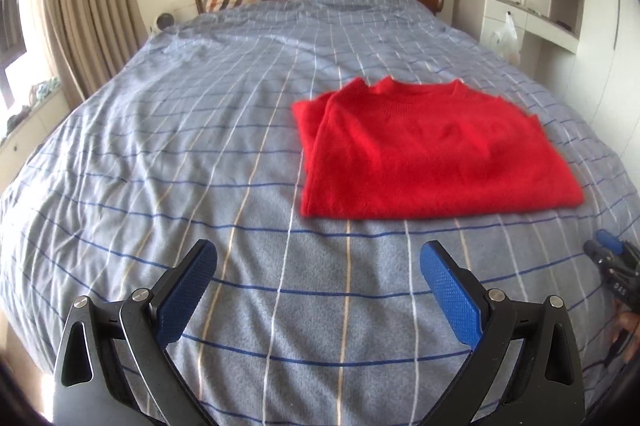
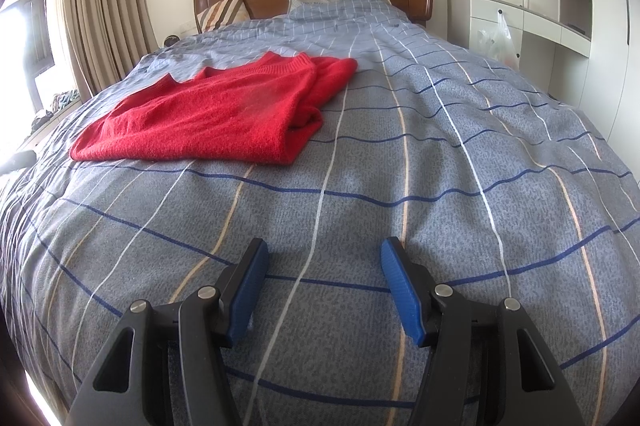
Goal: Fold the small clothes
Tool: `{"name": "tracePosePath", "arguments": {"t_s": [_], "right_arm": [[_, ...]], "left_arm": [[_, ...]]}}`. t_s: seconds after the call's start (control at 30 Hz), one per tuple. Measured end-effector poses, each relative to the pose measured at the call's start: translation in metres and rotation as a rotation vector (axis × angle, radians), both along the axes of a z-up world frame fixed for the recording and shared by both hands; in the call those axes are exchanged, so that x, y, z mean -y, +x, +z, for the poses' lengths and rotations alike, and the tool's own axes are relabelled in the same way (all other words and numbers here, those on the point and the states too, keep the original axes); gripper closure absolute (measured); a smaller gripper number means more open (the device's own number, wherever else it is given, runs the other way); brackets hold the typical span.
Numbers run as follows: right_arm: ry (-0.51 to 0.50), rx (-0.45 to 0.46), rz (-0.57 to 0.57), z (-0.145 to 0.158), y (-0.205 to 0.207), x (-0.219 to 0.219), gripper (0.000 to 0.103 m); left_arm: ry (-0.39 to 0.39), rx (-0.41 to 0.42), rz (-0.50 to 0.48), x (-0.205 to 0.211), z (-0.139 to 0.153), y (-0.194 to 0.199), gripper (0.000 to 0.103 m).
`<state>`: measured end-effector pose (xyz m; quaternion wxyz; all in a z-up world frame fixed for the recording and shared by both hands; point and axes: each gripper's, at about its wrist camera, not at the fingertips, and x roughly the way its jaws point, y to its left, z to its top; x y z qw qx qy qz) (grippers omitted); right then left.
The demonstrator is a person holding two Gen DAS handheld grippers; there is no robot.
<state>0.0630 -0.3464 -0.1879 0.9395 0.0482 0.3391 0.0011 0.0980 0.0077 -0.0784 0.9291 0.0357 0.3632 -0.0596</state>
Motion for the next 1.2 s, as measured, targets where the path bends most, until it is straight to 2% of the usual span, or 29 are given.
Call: {"name": "tracePosePath", "arguments": {"t_s": [0.17, 0.33, 0.67, 0.87, 1.03, 1.2], "right_arm": [[-0.001, 0.0, 0.0, 0.0, 0.0, 0.0, 0.044], [-0.002, 0.0, 0.0, 0.0, 0.0, -0.001, 0.044], [-0.004, -0.001, -0.001, 0.0, 0.0, -0.001, 0.044], [-0.003, -0.02, 0.0, -0.001, 0.003, 0.001, 0.043], [-0.033, -0.017, -0.006, -0.001, 0.005, 0.001, 0.043], [-0.039, -0.013, -0.009, -0.001, 0.003, 0.003, 0.043]], "left_arm": [[-0.027, 0.019, 0.013, -0.001, 0.028, -0.013, 0.001], [-0.021, 0.047, 0.017, 0.0, 0.046, -0.02, 0.001], [0.002, 0.078, 0.003, 0.004, 0.066, -0.034, 0.001], [-0.044, 0.031, -0.004, -0.011, 0.048, -0.046, 0.001], [-0.018, -0.042, 0.005, -0.02, 0.019, -0.049, 0.001], [-0.008, -0.079, 0.024, -0.023, 0.007, -0.053, 0.001]]}}
